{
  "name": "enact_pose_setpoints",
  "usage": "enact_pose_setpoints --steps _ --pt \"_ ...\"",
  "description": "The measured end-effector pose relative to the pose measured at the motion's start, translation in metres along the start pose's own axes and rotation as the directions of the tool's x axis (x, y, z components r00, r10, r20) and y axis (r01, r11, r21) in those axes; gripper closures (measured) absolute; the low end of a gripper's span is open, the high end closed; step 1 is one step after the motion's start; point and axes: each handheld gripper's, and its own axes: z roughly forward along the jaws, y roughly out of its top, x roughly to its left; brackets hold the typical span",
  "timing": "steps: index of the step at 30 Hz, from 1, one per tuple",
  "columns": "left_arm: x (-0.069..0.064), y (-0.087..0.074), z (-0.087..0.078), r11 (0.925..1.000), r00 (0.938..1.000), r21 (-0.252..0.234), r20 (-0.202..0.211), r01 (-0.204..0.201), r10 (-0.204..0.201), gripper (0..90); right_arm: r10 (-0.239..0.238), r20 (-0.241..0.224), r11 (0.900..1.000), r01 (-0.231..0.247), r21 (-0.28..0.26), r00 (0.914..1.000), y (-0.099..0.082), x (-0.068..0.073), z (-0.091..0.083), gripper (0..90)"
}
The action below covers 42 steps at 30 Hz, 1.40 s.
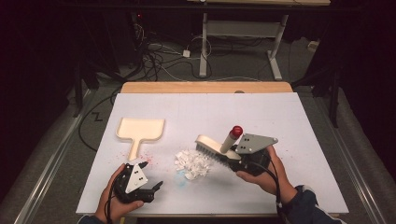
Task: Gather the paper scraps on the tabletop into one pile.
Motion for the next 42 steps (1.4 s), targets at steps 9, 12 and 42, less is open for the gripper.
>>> enact_pose_setpoints --steps 9,12,42 --pt "0.000 0.001 0.002 1.0000 1.0000 0.005 0.007 -0.006 0.006 17.3 -0.004 0.162 0.9842 -0.024 0.175 0.9868 -0.018 -0.005 0.056 67.7" --pt "0.000 0.001 0.002 1.0000 1.0000 0.007 0.007 -0.006 0.006 17.3 0.003 0.129 0.9841 -0.026 0.176 0.9916 -0.015 0.004 0.065 67.6" --pt "0.000 0.002 0.000 1.0000 0.9999 -0.005 -0.012 0.002 -0.002 17.2 0.122 0.238 0.9894 -0.137 0.047 0.9635 -0.040 -0.060 -0.073 67.6"
